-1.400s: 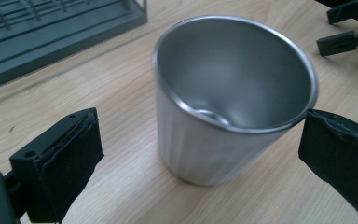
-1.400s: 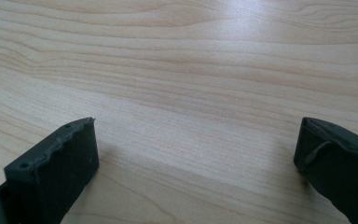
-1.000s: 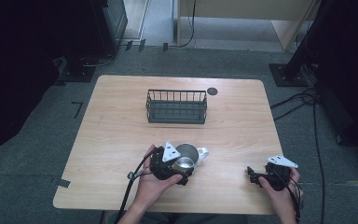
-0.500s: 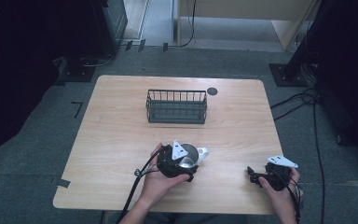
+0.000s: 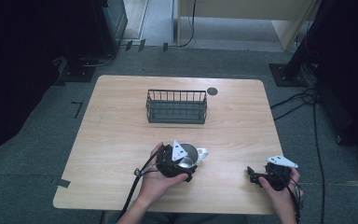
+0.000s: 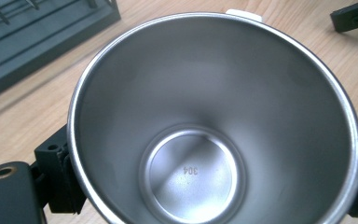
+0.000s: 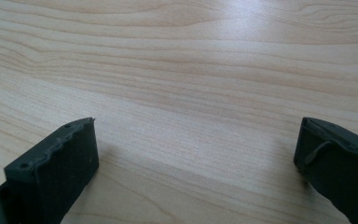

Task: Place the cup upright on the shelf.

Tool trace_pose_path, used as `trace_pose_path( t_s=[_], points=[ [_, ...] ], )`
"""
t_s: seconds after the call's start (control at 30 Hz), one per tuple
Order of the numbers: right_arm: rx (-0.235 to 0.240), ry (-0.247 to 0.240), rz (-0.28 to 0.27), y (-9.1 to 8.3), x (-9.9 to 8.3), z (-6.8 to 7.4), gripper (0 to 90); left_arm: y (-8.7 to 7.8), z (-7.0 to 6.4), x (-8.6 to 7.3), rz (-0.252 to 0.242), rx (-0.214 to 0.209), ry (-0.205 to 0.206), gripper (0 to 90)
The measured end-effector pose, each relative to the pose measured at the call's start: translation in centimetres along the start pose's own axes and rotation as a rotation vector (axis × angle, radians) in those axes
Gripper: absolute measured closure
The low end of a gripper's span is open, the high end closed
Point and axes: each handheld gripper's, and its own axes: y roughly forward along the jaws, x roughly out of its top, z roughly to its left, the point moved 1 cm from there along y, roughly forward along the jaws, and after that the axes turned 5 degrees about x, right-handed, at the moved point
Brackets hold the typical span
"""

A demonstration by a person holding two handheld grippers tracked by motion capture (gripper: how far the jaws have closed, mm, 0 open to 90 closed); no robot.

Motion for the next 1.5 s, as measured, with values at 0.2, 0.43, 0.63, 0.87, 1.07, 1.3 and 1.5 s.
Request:
trace_pose_path(
  t_s=[0.2,0.43,0.63,0.87,1.07,1.3,1.5],
  points=[
    [0.0,0.0,0.0,0.0,0.0,0.0,0.0,-0.2,0.5,0.2,0.006,-0.036,-0.022,7.7],
    [0.0,0.0,0.0,0.0,0.0,0.0,0.0,-0.8,1.4,0.8,-0.008,-0.045,-0.03,7.7],
    [0.0,0.001,0.0,0.0,0.0,0.0,0.0,-1.7,3.0,1.6,-0.034,-0.05,-0.05,7.7],
    [0.0,0.0,0.0,0.0,0.0,0.0,0.0,-2.8,4.8,3.1,-0.061,-0.054,-0.049,7.8],
    [0.001,0.0,0.0,0.0,0.0,0.0,0.0,-3.5,6.3,4.2,-0.06,-0.046,-0.035,7.7],
    [0.0,0.002,0.001,0.0,0.0,0.0,0.0,-4.1,8.5,5.7,-0.074,-0.02,-0.025,7.8],
    [0.0,0.002,0.001,0.0,0.0,0.0,0.0,-4.4,10.5,7.5,-0.095,-0.014,-0.017,7.8]
  ],
)
